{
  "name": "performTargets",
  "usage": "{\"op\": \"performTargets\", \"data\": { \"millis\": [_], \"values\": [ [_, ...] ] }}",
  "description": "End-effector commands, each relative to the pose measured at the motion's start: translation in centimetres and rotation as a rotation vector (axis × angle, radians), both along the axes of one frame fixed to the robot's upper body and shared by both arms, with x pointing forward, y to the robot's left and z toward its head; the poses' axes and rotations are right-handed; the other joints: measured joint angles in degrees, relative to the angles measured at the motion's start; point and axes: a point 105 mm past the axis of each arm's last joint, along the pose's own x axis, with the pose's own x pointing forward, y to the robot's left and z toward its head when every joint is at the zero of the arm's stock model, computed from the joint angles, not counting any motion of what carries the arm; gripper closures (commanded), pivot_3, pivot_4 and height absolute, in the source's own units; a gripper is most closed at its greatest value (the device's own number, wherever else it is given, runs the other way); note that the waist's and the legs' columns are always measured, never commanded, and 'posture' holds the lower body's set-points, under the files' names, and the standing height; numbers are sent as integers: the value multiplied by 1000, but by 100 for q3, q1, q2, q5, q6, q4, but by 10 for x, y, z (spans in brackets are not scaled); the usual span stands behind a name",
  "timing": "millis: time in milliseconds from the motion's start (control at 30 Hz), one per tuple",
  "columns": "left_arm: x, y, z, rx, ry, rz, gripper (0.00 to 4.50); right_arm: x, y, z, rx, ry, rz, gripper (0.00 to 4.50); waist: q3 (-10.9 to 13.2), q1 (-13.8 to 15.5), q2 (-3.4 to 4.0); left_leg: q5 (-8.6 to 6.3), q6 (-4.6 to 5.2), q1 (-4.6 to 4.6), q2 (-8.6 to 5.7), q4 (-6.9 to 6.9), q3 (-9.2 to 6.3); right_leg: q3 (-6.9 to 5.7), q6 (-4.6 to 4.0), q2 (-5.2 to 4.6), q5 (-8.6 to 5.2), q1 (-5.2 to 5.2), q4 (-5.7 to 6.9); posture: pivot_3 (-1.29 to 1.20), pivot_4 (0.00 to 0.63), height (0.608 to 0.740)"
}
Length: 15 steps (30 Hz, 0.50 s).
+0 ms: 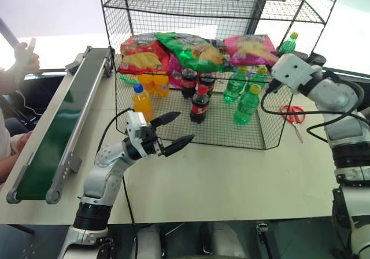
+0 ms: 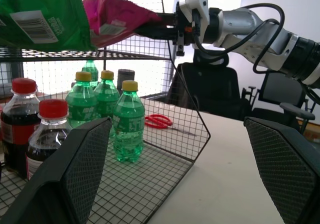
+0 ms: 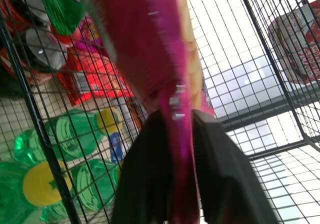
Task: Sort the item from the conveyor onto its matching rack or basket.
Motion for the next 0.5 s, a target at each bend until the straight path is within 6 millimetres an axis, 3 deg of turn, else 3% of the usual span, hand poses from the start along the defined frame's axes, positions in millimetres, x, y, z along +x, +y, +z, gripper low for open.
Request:
{"op": "performTargets", "data": {
  "millis": [33, 133, 167, 367, 500],
  "values": [
    [-7, -3, 8, -14, -42, -13, 0, -13, -3, 26, 112, -7, 53, 1708, 0, 7, 0, 0, 0, 0, 0, 0, -1, 0, 0, 0, 0, 0, 0, 0, 150, 726],
    [-8, -4, 6, -15, -38, -14, 0, -18, 0, 24, 141, 51, 90, 212, 0, 3, 0, -1, 1, 0, 1, 0, -2, -1, 0, 0, 0, 0, -1, 0, 150, 726],
    [-8, -5, 6, -16, -40, -16, 0, -20, 1, 23, 145, 69, 106, 90, 0, 2, 0, -1, 1, 0, 1, 0, -2, -1, 0, 0, 0, 0, -1, 0, 150, 726],
    [-6, -4, 8, -11, -49, -15, 0, -35, 5, 22, 217, 170, 191, 90, 0, 7, 0, -7, 13, 0, 1, 0, -3, -1, -1, -1, 0, 0, 0, 0, 150, 726],
    [-5, -2, 8, 0, -52, -11, 0, -54, 18, 17, 310, 252, 303, 90, 0, 14, 0, -10, 18, 0, 1, -1, -5, -3, -1, -1, 0, 2, -2, 0, 150, 726]
  ]
}}
